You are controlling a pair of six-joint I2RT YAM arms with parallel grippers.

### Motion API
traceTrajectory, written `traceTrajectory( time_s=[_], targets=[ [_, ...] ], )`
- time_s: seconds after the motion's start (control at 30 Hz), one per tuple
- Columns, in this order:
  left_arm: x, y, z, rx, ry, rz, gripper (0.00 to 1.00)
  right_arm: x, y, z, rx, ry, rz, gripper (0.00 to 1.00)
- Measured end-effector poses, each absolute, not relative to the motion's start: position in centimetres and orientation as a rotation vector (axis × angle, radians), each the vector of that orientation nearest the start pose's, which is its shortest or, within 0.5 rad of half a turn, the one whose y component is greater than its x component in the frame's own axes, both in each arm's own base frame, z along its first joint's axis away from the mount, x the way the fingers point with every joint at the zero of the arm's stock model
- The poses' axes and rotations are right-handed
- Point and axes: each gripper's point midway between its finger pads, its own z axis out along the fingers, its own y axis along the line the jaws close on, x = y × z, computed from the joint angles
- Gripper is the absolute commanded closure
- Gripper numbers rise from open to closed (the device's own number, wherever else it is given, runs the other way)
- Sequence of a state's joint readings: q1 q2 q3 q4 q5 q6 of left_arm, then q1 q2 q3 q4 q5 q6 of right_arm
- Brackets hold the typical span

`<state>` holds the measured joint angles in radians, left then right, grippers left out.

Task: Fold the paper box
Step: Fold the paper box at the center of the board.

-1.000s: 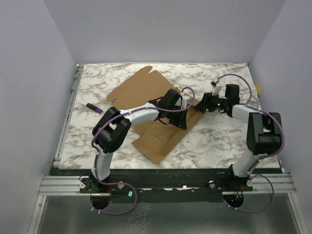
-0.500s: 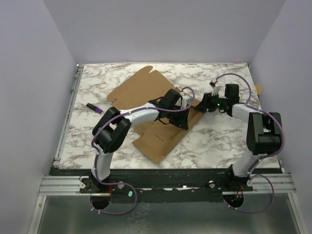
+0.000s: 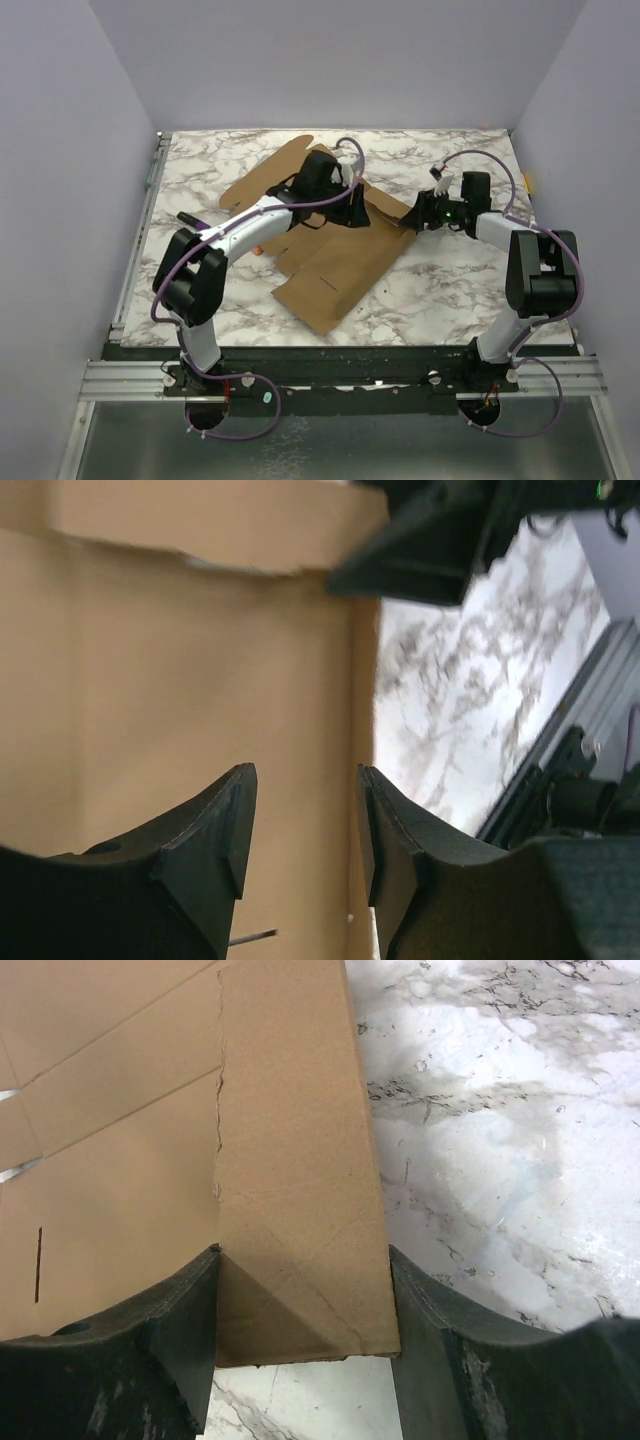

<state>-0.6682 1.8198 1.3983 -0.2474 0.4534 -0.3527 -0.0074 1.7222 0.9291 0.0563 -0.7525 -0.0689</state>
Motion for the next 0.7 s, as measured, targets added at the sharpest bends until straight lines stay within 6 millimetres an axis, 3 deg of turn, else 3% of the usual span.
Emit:
traceTrajectory(
  time_s=[0.13, 0.3, 0.43, 0.5, 0.57, 0.67, 0.7],
  targets=[
    [37.1, -33.3, 17.9, 0.501, 2.221, -0.979, 0.49, 39.9, 11.5, 7.4, -0.444, 2.15, 0.817, 0.42],
    [43.0, -30.4, 18.1, 0.433, 2.203, -0.876, 0.46, 39.9, 11.5, 7.4, -0.444, 2.151, 0.818, 0.42],
    [46.4, -29.2, 18.1, 0.479, 2.184, -0.7, 0.24, 39.8, 11.5, 7.4, -0.443, 2.153, 0.819, 0.42],
    [47.6, -27.3, 18.5, 0.5, 2.17, -0.604, 0.2, 39.8, 11.5, 7.4, -0.443, 2.153, 0.819, 0.42],
    [49.3, -24.7, 19.2, 0.492, 2.149, -0.532, 0.2, 39.8, 11.5, 7.4, -0.443, 2.153, 0.819, 0.42],
    [53.0, -18.0, 19.7, 0.401, 2.134, -0.433, 0.19, 39.8, 11.5, 7.4, -0.443, 2.153, 0.819, 0.42],
    [54.4, -14.9, 19.6, 0.344, 2.136, -0.397, 0.19, 39.8, 11.5, 7.4, -0.443, 2.153, 0.82, 0.42]
  ],
)
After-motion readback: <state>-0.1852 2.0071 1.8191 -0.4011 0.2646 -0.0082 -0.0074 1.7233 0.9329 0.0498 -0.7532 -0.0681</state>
